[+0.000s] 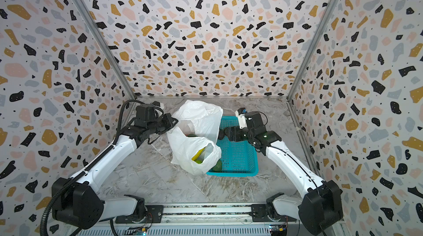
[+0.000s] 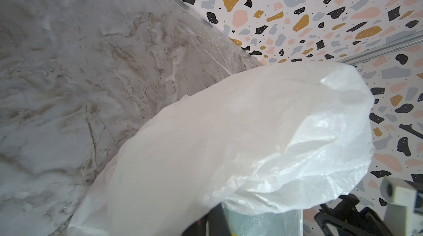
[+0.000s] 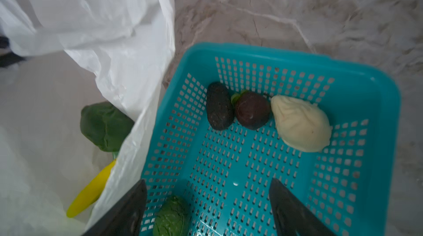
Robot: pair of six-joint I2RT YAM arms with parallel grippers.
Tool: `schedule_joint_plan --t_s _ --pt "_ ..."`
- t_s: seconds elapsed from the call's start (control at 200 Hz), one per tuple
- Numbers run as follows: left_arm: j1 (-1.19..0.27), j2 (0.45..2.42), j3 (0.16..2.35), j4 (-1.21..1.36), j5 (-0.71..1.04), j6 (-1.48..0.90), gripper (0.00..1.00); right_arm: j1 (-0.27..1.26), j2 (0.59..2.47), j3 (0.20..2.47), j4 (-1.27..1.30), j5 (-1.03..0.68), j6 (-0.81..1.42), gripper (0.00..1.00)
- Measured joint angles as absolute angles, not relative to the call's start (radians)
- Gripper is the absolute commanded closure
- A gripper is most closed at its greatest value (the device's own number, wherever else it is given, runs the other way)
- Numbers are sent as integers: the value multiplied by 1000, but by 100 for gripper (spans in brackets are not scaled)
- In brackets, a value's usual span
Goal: Place the fruits into the plastic bag
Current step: 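Lower the right gripper into the basket and grasp the wrinkled green fruit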
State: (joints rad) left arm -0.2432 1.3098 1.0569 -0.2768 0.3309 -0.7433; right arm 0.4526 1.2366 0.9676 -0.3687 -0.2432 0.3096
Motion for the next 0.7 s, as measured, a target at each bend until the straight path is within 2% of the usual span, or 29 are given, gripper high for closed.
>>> schedule_joint_plan --t_s 0.32,0.501,0.581,0.701 --pt "-243 1327 1057 -277 331 -743 100 633 1485 955 -505 -364 206 19" --pt "-243 1327 1057 -277 331 -740 100 665 1591 970 -528 -418 176 23" --pt "-243 1327 1057 -277 331 -740 100 678 1640 984 -530 -425 168 28" --pt "-243 1327 1057 -277 331 -740 100 694 1689 993 -527 -424 162 46"
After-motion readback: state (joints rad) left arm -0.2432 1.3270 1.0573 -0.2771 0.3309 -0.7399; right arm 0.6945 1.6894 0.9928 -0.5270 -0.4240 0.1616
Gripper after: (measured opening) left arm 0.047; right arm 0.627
